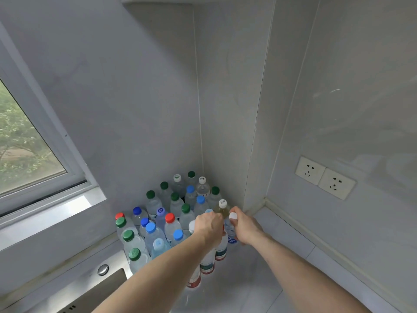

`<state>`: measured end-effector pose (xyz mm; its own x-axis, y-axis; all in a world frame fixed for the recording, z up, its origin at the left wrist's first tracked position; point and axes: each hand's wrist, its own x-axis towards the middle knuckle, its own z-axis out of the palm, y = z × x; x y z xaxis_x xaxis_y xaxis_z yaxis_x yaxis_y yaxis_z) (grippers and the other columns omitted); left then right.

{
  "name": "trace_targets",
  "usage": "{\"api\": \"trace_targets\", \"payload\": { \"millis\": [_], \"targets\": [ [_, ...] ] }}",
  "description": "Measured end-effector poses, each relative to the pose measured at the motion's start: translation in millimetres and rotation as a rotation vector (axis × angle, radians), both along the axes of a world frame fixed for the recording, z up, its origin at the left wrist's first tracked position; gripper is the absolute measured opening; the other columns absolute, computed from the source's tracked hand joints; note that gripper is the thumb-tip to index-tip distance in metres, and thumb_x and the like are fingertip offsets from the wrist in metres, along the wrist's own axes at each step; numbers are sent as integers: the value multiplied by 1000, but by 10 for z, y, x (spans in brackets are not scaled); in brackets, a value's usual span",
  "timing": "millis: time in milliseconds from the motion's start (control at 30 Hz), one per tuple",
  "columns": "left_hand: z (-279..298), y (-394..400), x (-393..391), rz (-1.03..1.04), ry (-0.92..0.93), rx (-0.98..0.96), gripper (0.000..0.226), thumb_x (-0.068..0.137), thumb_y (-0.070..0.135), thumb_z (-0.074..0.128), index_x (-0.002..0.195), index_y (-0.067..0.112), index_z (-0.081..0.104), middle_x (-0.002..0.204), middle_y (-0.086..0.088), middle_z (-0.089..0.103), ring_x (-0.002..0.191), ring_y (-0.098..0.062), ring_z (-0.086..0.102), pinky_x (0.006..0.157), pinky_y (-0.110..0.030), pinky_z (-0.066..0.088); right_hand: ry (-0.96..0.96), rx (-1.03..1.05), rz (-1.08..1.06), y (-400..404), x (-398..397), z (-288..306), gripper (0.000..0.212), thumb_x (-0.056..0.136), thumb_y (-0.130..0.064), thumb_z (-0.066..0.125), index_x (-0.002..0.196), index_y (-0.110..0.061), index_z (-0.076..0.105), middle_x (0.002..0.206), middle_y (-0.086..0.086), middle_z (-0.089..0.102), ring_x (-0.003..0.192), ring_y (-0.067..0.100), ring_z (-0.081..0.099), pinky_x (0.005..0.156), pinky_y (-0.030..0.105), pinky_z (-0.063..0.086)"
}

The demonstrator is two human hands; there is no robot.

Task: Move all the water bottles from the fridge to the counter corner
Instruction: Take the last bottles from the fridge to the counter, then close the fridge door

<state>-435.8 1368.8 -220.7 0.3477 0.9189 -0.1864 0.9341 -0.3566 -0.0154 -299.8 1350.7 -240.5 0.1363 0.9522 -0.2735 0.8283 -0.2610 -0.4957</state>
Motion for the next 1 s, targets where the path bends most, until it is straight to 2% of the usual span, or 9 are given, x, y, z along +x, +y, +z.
{"api": "trace_targets", "payload": {
  "millis": [100, 167, 267, 400, 467, 633, 800, 900, 1000],
  "targets": [
    [64, -16, -69, -22, -37, 2, 23, 100, 20, 63, 123, 18, 63, 107, -7, 67, 89, -26, 64, 69, -35, 44, 41, -8, 0, -31, 16, 55, 17, 105, -25, 41, 117, -32, 51, 109, 9, 63, 87, 30, 65, 73, 49, 64],
    [154, -28, -118, -41, -69, 4, 23, 99, 17, 60, 122, 21, 63, 104, -6, 69, 90, -28, 66, 70, -37, 49, 57, -21, -9, -68, 31, 135, 34, 105, -22, 42, 136, -34, 49, 124, 11, 62, 92, 32, 65, 64, 43, 65],
    [305, -94, -183, -90, -142, 22, 27, 99, 20, 58, 124, 28, 63, 107, -3, 71, 91, -29, 68, 76, -41, 57, 92, -11, -56, -200, 74, 236, 57, 105, -21, 46, 158, -37, 33, 145, 8, 56, 104, 34, 64, 58, 38, 63],
    [447, -290, -277, -175, -258, 55, 31, 98, 27, 53, 127, 36, 62, 125, 7, 65, 99, -23, 67, 81, -41, 59, 102, 80, -124, -567, 166, 435, 67, 100, -11, 46, 161, -35, 30, 121, -3, 61, 105, 21, 57, 87, 31, 51],
    [511, -436, -318, -243, -298, 75, 31, 99, 30, 53, 128, 36, 61, 129, 10, 61, 103, -20, 65, 80, -39, 59, 104, 123, -191, -883, 188, 532, 67, 98, -9, 45, 159, -34, 32, 120, -4, 59, 110, 19, 56, 94, 30, 46],
    [616, -803, -487, -383, -420, 42, 27, 98, 38, 56, 123, 39, 63, 129, 16, 56, 107, -14, 62, 78, -34, 54, 128, 223, -298, -1680, 60, 651, 58, 102, -13, 42, 155, -37, 36, 137, -6, 53, 124, 17, 55, 103, 32, 46],
    [585, -1120, -494, -590, -536, -49, 29, 94, 36, 62, 123, 38, 66, 129, 18, 55, 117, -8, 58, 90, -28, 51, 147, 265, -484, -2577, -169, 736, 55, 107, -16, 42, 151, -48, 35, 141, -20, 46, 127, 3, 52, 104, 20, 42],
    [541, -1436, -325, -707, -613, -125, 29, 92, 34, 66, 122, 34, 67, 127, 15, 55, 115, -11, 60, 93, -31, 51, 113, 271, -621, -3212, -267, 736, 55, 108, -19, 44, 154, -47, 34, 150, -22, 40, 135, 3, 47, 109, 21, 39],
    [547, -1926, -174, -817, -629, -204, 30, 94, 35, 66, 124, 35, 66, 129, 17, 53, 115, -10, 59, 92, -31, 52, 90, 280, -750, -3886, -364, 806, 55, 108, -20, 48, 155, -45, 35, 157, -24, 35, 140, 4, 43, 99, 13, 38]
  ]
}}
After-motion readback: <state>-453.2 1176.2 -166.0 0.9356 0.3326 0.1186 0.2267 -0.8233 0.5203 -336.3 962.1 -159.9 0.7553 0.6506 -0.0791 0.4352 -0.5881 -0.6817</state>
